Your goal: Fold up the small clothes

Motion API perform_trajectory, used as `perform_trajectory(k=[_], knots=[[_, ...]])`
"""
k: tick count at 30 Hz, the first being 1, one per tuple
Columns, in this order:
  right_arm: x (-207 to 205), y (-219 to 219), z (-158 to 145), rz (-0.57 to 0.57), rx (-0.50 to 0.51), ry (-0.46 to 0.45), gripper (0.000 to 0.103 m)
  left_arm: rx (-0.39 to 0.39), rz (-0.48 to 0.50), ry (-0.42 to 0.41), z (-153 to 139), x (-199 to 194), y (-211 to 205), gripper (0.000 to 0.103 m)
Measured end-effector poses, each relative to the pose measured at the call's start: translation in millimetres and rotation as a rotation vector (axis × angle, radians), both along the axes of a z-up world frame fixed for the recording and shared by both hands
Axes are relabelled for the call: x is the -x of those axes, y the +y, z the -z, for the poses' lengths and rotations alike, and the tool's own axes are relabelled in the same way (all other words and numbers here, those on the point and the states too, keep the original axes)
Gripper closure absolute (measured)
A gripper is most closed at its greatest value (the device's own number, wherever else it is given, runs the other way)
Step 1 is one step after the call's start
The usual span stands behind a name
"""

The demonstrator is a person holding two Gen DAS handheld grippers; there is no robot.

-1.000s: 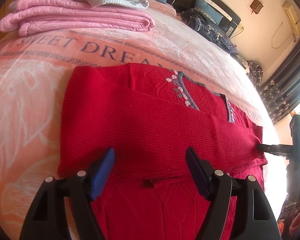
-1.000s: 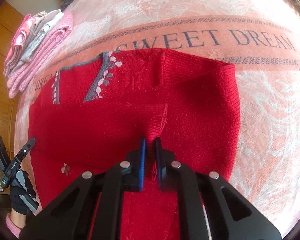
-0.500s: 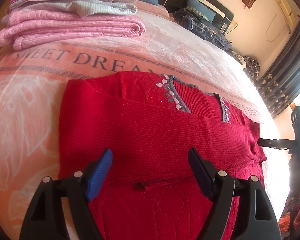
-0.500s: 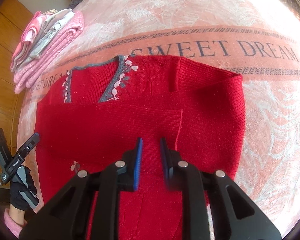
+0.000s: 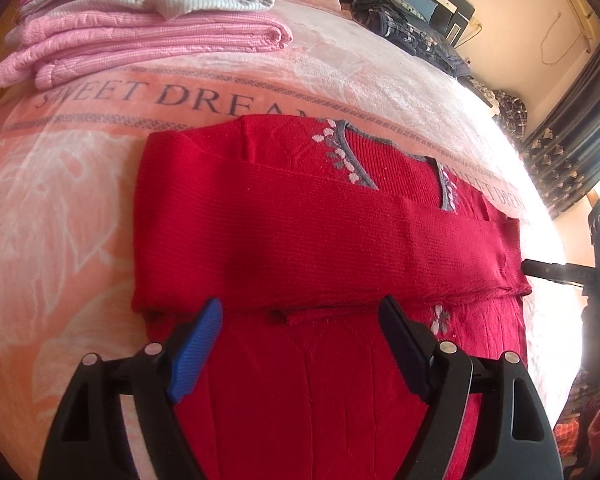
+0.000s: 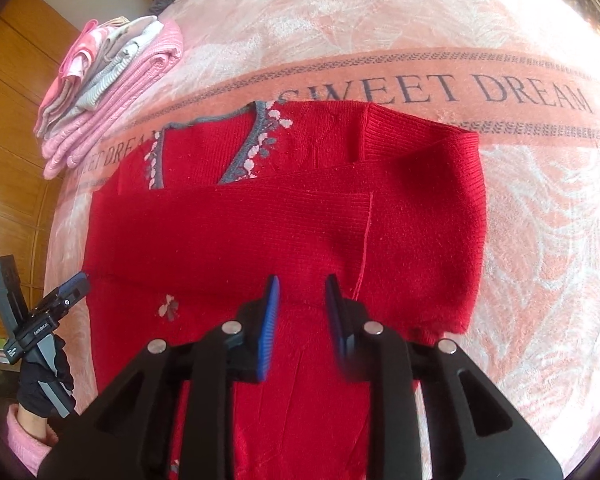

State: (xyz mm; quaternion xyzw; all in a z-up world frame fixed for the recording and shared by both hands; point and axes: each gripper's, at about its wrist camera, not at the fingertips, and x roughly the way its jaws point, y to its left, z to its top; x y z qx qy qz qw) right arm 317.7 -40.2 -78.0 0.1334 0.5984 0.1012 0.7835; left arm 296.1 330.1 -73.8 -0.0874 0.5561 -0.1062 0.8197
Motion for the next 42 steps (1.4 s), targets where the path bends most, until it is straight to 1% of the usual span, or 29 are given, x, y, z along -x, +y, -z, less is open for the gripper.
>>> perform_trajectory(k=[2, 3, 4, 5, 6, 9, 11, 12, 13, 15, 17, 19, 21, 25, 27, 28, 33, 34, 35, 37, 41, 42], knots=[[19.7, -0.1, -12.0, -0.02, -0.015, 0.005, 0.076, -0.014, 0.026, 0.044, -5.9, 23.5, 4.9, 0.022], [31.9, 0.4, -17.0, -0.036, -0.013, 0.009, 0.074, -0.014, 0.026, 0.044, -5.9, 23.5, 4.9, 0.022], [44.1, 1.7, -21.5, -0.053, -0.008, 0.014, 0.071, -0.024, 0.053, 0.087, -10.5, 52.4, 11.1, 0.022], [57.3, 3.4, -24.4, -0.073, 0.001, 0.024, 0.069, -0.022, 0.063, 0.106, -12.0, 67.7, 14.8, 0.022], [71.2, 5.6, -27.1, -0.092, 0.01, 0.032, 0.069, -0.021, 0.068, 0.126, -13.4, 83.4, 19.2, 0.022], [118.0, 11.9, -31.5, -0.138, -0.003, 0.057, 0.067, -0.013, 0.058, 0.206, -11.3, 128.0, 34.6, 0.022], [150.4, 14.1, -31.9, -0.153, -0.035, 0.074, 0.064, 0.023, 0.039, 0.259, -7.2, 157.0, 43.8, 0.022], [165.2, 15.3, -30.5, -0.158, -0.044, 0.088, 0.063, 0.055, 0.032, 0.283, -4.7, 170.0, 47.5, 0.022], [179.7, 15.6, -28.2, -0.164, -0.05, 0.102, 0.062, 0.055, 0.032, 0.283, -4.7, 170.0, 47.5, 0.022], [206.1, 16.1, -21.4, -0.17, -0.057, 0.12, 0.061, 0.103, 0.023, 0.309, -1.6, 193.7, 51.2, 0.022], [229.2, 15.3, -10.5, -0.163, -0.062, 0.147, 0.057, 0.105, 0.029, 0.312, 0.9, 211.2, 52.5, 0.022], [249.9, 12.6, 4.7, -0.148, -0.091, 0.189, 0.056, 0.113, 0.043, 0.323, 5.3, 228.6, 53.7, 0.022], [265.9, 8.9, 17.7, -0.128, -0.097, 0.219, 0.056, 0.123, 0.047, 0.325, 6.0, 232.2, 53.4, 0.022], [285.4, 0.5, 36.2, -0.087, -0.11, 0.25, 0.056, 0.152, 0.047, 0.361, 13.3, 241.4, 50.0, 0.022], [291.8, -1.4, 41.9, -0.082, -0.095, 0.259, 0.056, 0.151, 0.041, 0.38, 19.2, 245.8, 48.8, 0.022], [292.9, -1.0, 45.0, -0.081, -0.096, 0.264, 0.057, 0.138, 0.04, 0.398, 26.1, 251.4, 46.7, 0.022], [298.5, 1.9, 47.0, -0.103, -0.076, 0.256, 0.056, 0.115, 0.06, 0.386, 28.7, 259.5, 36.1, 0.022], [299.2, 3.3, 47.0, -0.108, -0.079, 0.256, 0.054, 0.139, 0.065, 0.384, 28.6, 263.7, 33.3, 0.022], [300.2, 4.6, 47.5, -0.114, -0.083, 0.256, 0.054, 0.139, 0.065, 0.384, 28.6, 263.7, 33.3, 0.022], [301.3, 13.0, 47.9, -0.131, -0.088, 0.254, 0.053, 0.163, 0.08, 0.386, 28.8, 267.3, 27.8, 0.025], [302.8, 14.2, 49.1, -0.146, -0.096, 0.252, 0.053, 0.171, 0.101, 0.383, 29.8, 270.4, 20.0, 0.029], [303.5, 13.5, 49.8, -0.148, -0.097, 0.253, 0.053, 0.172, 0.097, 0.383, 30.3, 270.4, 21.1, 0.033]])
